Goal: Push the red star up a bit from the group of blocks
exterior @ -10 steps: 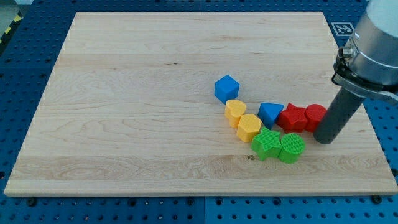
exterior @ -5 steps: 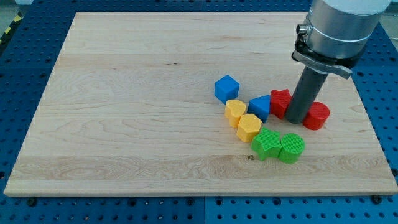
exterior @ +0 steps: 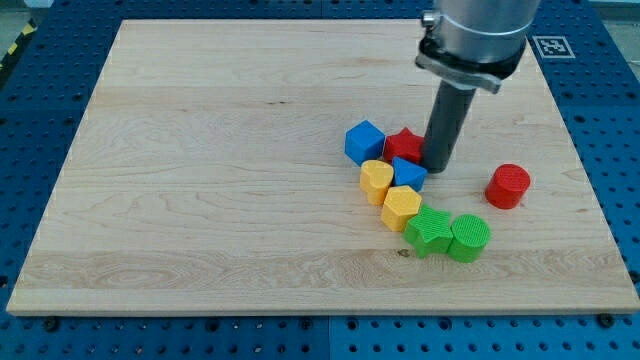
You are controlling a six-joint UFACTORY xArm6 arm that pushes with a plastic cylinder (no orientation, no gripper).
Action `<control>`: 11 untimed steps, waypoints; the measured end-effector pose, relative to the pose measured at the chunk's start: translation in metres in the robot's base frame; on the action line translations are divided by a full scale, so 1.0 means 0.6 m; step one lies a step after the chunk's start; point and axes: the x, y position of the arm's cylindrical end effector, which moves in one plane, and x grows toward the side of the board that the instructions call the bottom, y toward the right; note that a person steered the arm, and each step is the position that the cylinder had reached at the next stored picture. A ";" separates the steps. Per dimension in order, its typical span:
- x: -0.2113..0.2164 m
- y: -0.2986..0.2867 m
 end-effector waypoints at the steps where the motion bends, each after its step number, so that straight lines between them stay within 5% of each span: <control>1: -0.027 -0.011; 3: 0.020 -0.048; 5: -0.027 -0.109; 11: -0.134 -0.083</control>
